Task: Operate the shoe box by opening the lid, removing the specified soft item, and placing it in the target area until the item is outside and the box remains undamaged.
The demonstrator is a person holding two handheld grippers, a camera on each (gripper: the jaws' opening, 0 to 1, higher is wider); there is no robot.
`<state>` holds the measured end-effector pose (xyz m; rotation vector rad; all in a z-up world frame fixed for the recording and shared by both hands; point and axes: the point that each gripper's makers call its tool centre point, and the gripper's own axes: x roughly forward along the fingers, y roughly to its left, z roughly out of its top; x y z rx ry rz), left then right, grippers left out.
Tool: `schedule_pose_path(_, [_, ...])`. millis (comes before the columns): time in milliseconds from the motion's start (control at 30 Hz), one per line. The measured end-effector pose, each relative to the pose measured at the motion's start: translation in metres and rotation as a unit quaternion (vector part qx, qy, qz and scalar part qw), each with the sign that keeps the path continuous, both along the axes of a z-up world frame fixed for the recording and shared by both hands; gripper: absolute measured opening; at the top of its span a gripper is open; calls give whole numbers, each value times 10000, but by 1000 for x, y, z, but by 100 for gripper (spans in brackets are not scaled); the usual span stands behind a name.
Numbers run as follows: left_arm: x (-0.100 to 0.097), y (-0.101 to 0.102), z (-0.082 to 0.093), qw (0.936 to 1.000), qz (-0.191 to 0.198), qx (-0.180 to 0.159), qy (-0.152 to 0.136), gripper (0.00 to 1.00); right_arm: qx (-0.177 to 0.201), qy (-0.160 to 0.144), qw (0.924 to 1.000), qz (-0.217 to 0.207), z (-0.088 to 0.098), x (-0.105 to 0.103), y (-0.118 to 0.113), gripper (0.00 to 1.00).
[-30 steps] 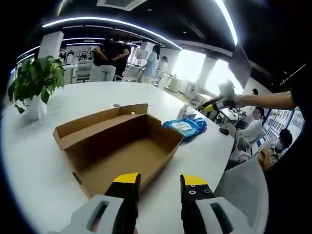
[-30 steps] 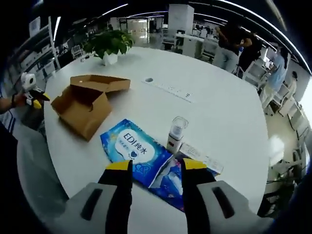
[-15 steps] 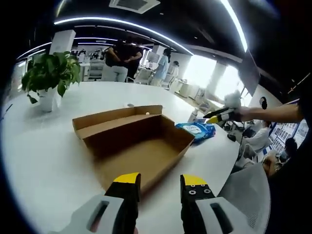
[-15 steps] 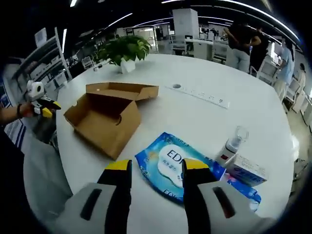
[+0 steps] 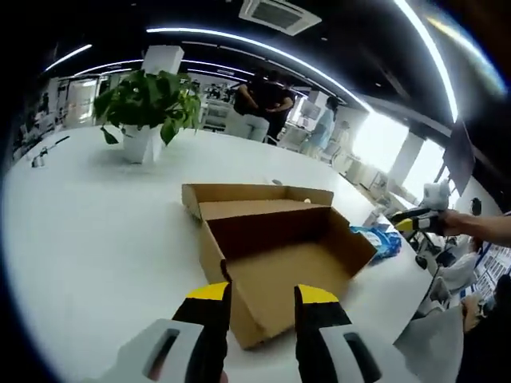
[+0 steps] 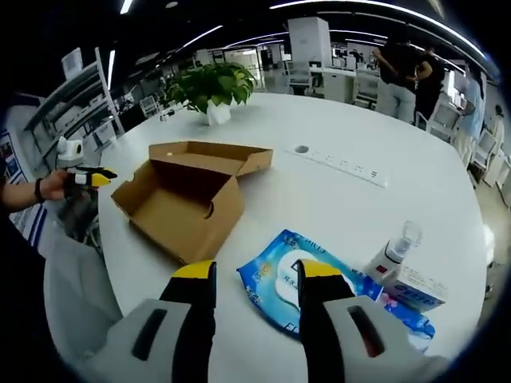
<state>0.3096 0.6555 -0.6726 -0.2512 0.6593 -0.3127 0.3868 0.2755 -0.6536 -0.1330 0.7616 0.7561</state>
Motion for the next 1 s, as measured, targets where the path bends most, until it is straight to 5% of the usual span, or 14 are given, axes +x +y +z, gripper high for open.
schedule_pose_path(400, [8,4,-45,9959,638,-259,589,31,-38,169,9998,-138,-10,-15,-9,38])
schedule_pose_path(1000, [11,-3,-51,9976,10,243,649,24,103,162,9996,-188,-7,-12,-1,38])
